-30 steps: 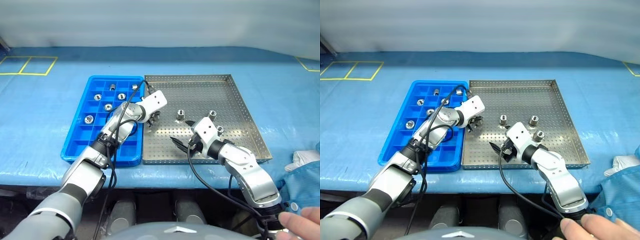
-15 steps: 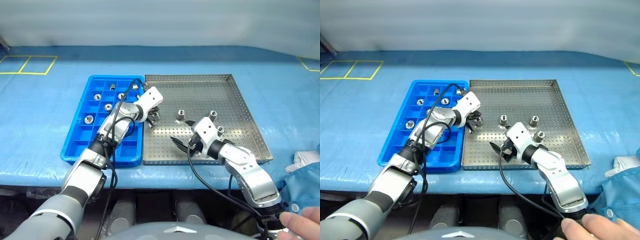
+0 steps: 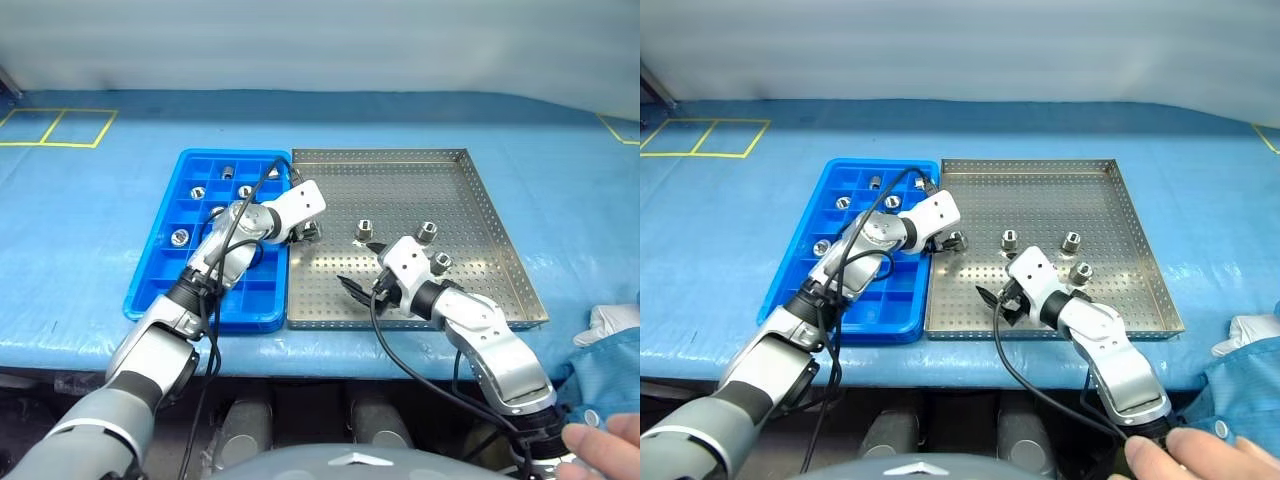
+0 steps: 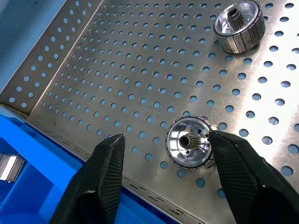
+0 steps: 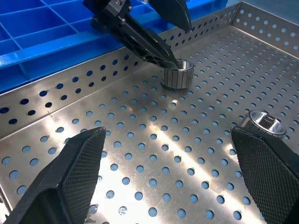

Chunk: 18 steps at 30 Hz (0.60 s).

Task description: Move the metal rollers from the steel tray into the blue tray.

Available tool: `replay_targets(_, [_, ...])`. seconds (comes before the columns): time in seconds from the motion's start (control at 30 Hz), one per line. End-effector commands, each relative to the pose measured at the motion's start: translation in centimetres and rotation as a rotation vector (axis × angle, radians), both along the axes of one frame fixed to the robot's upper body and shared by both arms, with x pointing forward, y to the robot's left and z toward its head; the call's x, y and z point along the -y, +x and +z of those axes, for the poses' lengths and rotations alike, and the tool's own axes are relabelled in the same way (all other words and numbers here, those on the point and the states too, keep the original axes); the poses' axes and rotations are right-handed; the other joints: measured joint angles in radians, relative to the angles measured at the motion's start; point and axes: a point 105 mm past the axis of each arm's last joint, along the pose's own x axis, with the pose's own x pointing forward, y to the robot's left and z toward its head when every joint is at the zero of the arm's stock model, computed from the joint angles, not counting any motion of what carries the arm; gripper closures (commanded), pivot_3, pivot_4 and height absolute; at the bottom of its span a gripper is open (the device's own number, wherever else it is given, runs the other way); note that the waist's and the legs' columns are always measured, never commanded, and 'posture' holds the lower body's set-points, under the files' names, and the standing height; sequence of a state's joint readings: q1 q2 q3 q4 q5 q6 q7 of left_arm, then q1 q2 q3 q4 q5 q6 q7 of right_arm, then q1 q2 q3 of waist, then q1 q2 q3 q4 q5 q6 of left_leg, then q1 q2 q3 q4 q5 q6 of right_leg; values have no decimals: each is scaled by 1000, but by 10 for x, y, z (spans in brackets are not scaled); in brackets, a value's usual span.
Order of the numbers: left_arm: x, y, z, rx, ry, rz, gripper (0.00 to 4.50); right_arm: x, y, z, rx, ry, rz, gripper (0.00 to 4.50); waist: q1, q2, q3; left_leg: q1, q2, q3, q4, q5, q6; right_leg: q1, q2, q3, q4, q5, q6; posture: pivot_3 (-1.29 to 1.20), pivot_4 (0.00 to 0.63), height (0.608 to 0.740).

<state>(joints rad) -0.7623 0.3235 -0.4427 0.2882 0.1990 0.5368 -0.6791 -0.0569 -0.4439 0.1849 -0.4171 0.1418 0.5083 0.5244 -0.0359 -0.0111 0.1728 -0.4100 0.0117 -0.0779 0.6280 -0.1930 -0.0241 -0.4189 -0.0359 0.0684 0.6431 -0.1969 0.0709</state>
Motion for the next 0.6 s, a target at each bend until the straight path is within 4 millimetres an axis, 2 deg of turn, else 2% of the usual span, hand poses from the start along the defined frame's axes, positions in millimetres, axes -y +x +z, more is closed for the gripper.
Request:
replay_targets(0.03, [-3,1,-5,-1,67,-16,1582,-5,1,10,49,16,14,0,0,0,0,0,0,0,0,0,0,0,0,0,0,0,0,49,150,740])
replay_targets(0.2, [-2,2,-8,-9,163,-71,1582,-6,0,10,51,24,11,0,1,0,0,0,0,0,0,0,0,0,0,0,0,0,0,39,150,740])
replay_targets(0.5, [7,4,-14,-53,178,-111,1582,-8,0,10,58,37,2,0,1,0,0,0,0,0,0,0,0,0,0,0,0,0,0,18,150,740])
replay_targets(0.6, [10,3,-17,-65,165,-112,2146,-7,0,10,61,37,-4,0,1,0,0,0,0,0,0,0,0,0,0,0,0,0,0,15,150,740])
